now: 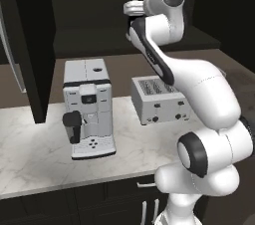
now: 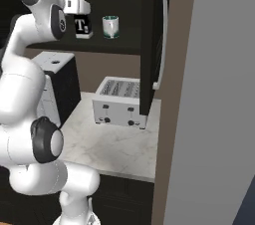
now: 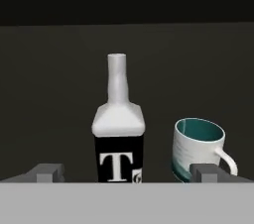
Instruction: Open the cabinet directly in front. Then move the liquor and the mug to the dining counter with the jar on it.
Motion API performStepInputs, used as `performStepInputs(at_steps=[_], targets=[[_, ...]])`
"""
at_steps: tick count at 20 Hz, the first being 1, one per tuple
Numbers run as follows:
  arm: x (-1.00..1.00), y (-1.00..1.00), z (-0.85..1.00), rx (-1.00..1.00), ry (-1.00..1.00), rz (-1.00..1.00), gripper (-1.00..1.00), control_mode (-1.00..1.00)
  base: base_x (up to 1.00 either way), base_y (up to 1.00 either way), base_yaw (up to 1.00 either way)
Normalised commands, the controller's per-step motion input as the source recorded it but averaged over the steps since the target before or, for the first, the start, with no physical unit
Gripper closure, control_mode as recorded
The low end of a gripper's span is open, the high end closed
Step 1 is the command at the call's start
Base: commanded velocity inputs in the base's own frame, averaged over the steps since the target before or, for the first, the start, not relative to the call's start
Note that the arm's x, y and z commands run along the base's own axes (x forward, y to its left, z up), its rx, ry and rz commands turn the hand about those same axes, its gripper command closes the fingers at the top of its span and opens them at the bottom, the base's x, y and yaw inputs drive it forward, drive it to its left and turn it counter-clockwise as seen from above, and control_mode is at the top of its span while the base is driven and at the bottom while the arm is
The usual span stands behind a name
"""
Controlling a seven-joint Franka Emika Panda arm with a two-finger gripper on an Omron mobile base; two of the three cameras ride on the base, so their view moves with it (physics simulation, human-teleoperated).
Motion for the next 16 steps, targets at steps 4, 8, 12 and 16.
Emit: performStepInputs(at_steps=[4,8,12,16], targets=[[0.25,0.06,0.0,0.0,0.0,0.0,-1.0,-1.0,0.0,0.0,0.0],[0.33,0.12,0.0,0.0,0.0,0.0,-1.0,-1.0,0.0,0.0,0.0],[0.48,0.08,0.0,0.0,0.0,0.0,-1.0,-1.0,0.0,0.0,0.0],[0.44,0.06,0.0,0.0,0.0,0.0,-1.0,-1.0,0.0,0.0,0.0]])
